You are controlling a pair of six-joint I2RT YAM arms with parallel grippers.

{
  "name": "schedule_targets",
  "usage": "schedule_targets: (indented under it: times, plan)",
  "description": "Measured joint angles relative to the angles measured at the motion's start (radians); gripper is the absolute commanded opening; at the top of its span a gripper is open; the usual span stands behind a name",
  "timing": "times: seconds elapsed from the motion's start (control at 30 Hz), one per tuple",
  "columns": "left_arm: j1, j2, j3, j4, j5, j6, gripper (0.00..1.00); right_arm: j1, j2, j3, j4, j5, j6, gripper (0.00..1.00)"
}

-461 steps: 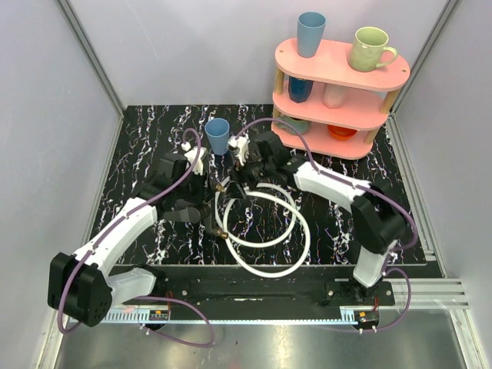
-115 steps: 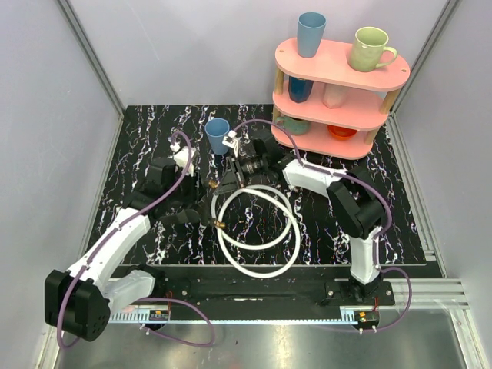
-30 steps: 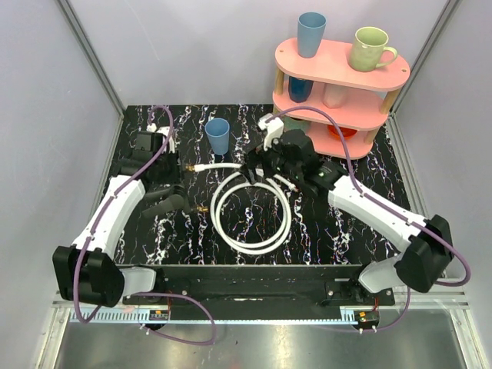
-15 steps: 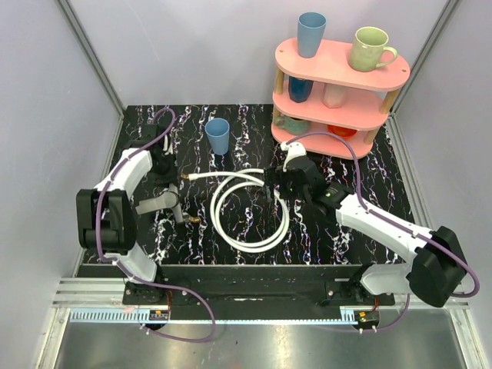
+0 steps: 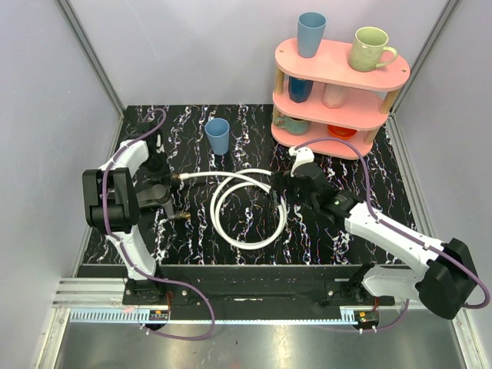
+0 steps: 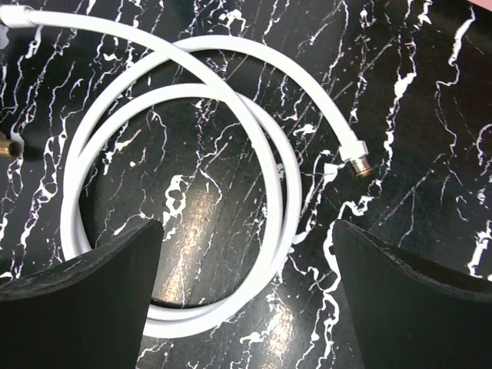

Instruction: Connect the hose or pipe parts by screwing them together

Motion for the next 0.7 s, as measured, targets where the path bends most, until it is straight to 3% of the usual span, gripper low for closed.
schedule_targets:
  times: [0.13,0.27,0.3,0.37,0.47,0.57,0.7]
  plan:
    - [0.036,0.016,0.033,-0.006,-0.005,-0.011,0.43,0.000,-0.025,-0.007,-0.030,0.028,-0.003,1.00]
    - [0.075,0.018,0.069,-0.006,0.007,-0.032,0.56,0.000,-0.040,-0.006,-0.061,0.043,-0.004,1.00]
    - [0.084,0.016,0.085,-0.002,0.011,-0.037,0.68,0.000,-0.041,-0.003,-0.071,0.047,-0.004,1.00]
    - [0.093,0.005,0.108,0.010,0.019,-0.044,0.77,0.000,-0.043,0.003,-0.093,0.050,-0.004,1.00]
    - [0.093,-0.042,0.127,0.014,0.033,-0.050,0.79,0.000,-0.050,0.023,-0.135,0.050,-0.003,1.00]
    - [0.091,-0.117,0.134,0.016,0.062,-0.050,0.99,0.000,-0.082,0.041,-0.169,0.049,0.006,1.00]
    - [0.084,-0.286,0.089,0.076,0.160,-0.049,0.99,0.000,-0.153,0.042,-0.189,0.038,0.034,1.00]
